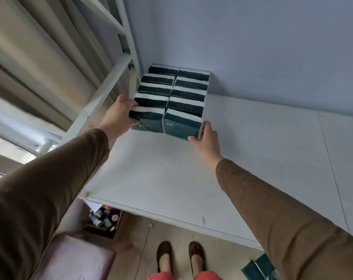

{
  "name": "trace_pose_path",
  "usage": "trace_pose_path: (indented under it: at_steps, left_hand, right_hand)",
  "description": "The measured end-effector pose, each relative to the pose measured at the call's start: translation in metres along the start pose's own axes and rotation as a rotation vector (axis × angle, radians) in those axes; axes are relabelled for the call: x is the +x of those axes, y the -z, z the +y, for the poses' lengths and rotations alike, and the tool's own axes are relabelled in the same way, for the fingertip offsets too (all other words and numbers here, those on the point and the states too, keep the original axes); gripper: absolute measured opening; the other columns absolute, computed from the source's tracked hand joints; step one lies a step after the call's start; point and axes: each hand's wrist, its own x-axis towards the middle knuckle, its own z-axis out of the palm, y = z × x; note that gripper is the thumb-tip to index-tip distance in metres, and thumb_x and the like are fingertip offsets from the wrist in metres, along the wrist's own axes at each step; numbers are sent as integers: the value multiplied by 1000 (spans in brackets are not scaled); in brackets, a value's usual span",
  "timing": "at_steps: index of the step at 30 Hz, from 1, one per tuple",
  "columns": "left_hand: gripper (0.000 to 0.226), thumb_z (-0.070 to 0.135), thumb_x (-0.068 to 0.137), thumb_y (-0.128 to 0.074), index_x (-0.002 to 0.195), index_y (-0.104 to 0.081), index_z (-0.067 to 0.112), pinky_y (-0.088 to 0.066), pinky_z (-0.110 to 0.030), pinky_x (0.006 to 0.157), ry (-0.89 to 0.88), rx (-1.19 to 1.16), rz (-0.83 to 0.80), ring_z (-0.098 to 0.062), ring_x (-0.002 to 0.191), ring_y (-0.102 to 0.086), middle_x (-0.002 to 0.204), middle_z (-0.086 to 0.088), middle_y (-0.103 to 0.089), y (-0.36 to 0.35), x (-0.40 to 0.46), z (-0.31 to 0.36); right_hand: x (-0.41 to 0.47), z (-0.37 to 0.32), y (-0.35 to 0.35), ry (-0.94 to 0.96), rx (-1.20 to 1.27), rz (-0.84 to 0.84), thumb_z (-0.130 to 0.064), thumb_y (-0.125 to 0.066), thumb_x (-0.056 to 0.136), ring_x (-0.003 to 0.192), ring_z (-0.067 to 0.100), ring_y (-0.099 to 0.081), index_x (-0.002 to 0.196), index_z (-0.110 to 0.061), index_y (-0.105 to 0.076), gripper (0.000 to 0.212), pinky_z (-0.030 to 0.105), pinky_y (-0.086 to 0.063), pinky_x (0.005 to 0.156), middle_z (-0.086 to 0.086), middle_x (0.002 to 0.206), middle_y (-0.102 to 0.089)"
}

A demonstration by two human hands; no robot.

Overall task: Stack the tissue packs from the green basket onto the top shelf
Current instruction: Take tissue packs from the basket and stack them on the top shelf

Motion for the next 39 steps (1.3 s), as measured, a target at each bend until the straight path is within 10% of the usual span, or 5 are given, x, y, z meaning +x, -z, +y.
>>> trace_pose_path:
  at_steps: [7, 15, 39]
  left_hand:
    - [48, 18, 78, -82, 114, -52, 24, -51, -30, 89, -54, -44, 64, -17, 93, -49, 116, 4, -46, -14, 9, -8]
    - [71, 29, 76, -81, 135, -43, 21, -46, -44, 97, -121, 184, 188, -30, 117, -40, 131, -9, -40, -14, -39, 10]
    - [48, 28, 87, -66, 131, -53, 15, -42, -40, 97, -206, 14, -44, -27, 120, -44, 129, -6, -53, -188, -464, 366]
  right_hand:
    - [-8, -13, -17, -61, 22, 218, -13, -78, 82, 101, 26, -58, 109, -9, -46, 43, 43, -55, 86, 9, 112, -53]
    - [-43, -1, 16, -68, -156, 90, -21, -72, 86, 126, 26, -43, 133, -11, -41, 57, 32, -39, 99, 8, 137, -45]
    - [-410, 229, 320, 313, -551, 42, -21, -65, 87, 112, 30, -46, 118, -11, -60, 33, 42, -40, 92, 9, 120, -55]
